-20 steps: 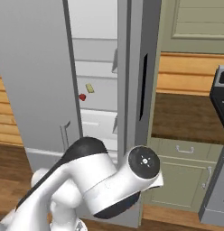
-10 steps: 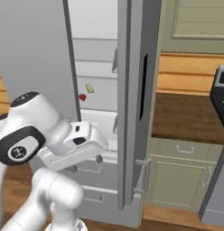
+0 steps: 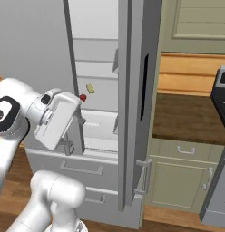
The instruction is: Take the strawberry from the fridge and place it on top of the pancake, located on the dining counter.
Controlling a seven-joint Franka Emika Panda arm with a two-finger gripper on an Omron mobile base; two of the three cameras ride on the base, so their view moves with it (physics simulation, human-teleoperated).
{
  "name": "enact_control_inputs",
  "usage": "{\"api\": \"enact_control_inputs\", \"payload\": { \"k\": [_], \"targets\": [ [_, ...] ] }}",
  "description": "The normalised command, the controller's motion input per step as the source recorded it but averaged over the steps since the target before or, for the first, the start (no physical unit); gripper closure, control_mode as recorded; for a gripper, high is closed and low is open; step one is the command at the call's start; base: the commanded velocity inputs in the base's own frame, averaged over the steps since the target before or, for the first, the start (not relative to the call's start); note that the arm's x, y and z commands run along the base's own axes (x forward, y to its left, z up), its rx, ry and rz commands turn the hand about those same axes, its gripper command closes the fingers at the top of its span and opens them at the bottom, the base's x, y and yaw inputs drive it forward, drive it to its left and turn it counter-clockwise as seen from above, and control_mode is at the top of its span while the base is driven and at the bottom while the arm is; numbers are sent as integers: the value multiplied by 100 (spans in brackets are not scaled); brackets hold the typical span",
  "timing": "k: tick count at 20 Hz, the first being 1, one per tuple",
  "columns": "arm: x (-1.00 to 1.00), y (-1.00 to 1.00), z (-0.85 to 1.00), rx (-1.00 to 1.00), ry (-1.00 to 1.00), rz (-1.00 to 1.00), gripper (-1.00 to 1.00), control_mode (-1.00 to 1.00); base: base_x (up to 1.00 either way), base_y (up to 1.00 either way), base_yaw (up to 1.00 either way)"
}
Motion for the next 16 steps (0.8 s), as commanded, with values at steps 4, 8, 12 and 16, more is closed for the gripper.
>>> {"api": "enact_control_inputs", "payload": {
  "k": [4,8,12,16],
  "targets": [
    [39,-4,12,-39,8,-19,-100,-100,0,0,0],
    [38,-39,-1,0,-1,-1,-100,-100,0,0,0],
    [65,-60,6,5,-2,13,-100,-100,0,0,0],
    [76,-44,0,2,0,16,-100,-100,0,0,0]
  ]
}}
